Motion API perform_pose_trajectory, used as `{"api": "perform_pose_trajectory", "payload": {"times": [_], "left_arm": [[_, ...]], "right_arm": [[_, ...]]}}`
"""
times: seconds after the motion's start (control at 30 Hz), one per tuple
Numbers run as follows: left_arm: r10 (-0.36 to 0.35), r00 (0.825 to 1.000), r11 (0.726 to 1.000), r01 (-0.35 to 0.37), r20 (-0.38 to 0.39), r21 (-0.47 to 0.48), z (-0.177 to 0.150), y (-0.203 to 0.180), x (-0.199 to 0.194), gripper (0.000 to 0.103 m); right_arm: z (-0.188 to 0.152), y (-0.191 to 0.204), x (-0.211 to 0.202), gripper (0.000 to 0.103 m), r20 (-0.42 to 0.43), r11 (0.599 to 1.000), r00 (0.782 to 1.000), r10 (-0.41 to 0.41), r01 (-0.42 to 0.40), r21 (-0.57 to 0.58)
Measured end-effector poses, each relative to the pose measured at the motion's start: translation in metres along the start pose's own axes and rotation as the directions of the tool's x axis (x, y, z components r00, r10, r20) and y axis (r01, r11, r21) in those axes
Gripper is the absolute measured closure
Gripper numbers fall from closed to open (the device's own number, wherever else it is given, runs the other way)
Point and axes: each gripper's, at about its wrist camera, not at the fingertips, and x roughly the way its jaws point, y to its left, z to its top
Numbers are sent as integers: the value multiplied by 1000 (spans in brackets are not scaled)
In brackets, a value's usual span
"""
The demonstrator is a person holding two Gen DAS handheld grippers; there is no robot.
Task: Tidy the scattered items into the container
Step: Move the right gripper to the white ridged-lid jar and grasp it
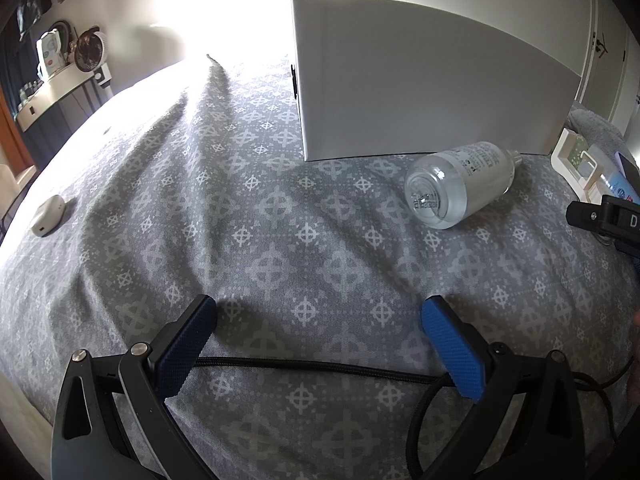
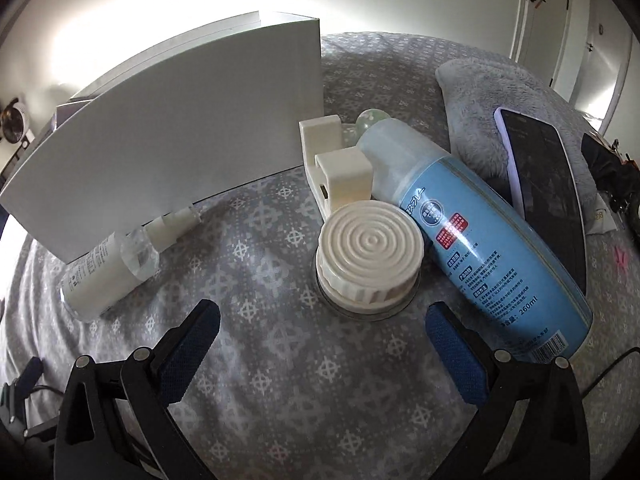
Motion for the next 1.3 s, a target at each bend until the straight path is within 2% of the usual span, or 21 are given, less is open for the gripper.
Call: {"api": "perform_pose_trajectory", "payload": {"times": [0.2, 0.27, 0.3, 0.47, 0.5, 0.6, 0.63, 0.67, 0.83, 0.97, 1.3], "left_arm": [[0, 1000, 1000, 0, 0, 0, -1, 0, 0, 0], [0, 1000, 1000, 0, 0, 1, -1, 0, 0, 0], [-34, 999, 998, 34, 1, 45, -2, -1, -1, 0], [-34, 999, 998, 34, 1, 46, -3, -1, -1, 0], [-34, 999, 998, 34, 1, 46, -3, -1, -1, 0], [-34, 999, 998, 34, 1, 46, -4, -1, -1, 0], [-34, 999, 998, 34, 1, 46, -3, -1, -1, 0], [-34, 999, 998, 34, 1, 46, -4, -1, -1, 0], [-34, 999, 998, 34, 1, 46, -4, -2, -1, 0], [-34, 999, 998, 33, 1, 46, -4, -2, -1, 0], [-33, 999, 998, 33, 2, 45, -5, 0, -2, 0]], "right_arm": [[13, -3, 8, 0, -1, 1000, 1000, -10, 10, 26], [18, 0, 11, 0, 2, 1000, 1000, -23, 23, 10], [20, 3, 13, 0, 4, 1000, 1000, -28, 28, -3], [23, 13, 18, 1, 13, 998, 999, -33, 34, -56], [22, 14, 17, 3, 17, 997, 999, -37, 38, -64], [21, 12, 11, 26, 37, 996, 999, -34, 37, -79], [21, 11, 10, 39, 42, 996, 999, -31, 34, -84], [21, 11, 8, 42, 41, 996, 999, -23, 26, -89], [11, 11, -5, 42, 52, 995, 999, 9, -4, -95], [1, 18, -29, 43, 115, 990, 993, 25, -9, -138], [6, 42, -101, 45, 309, 973, 948, 79, -6, -231]]}}
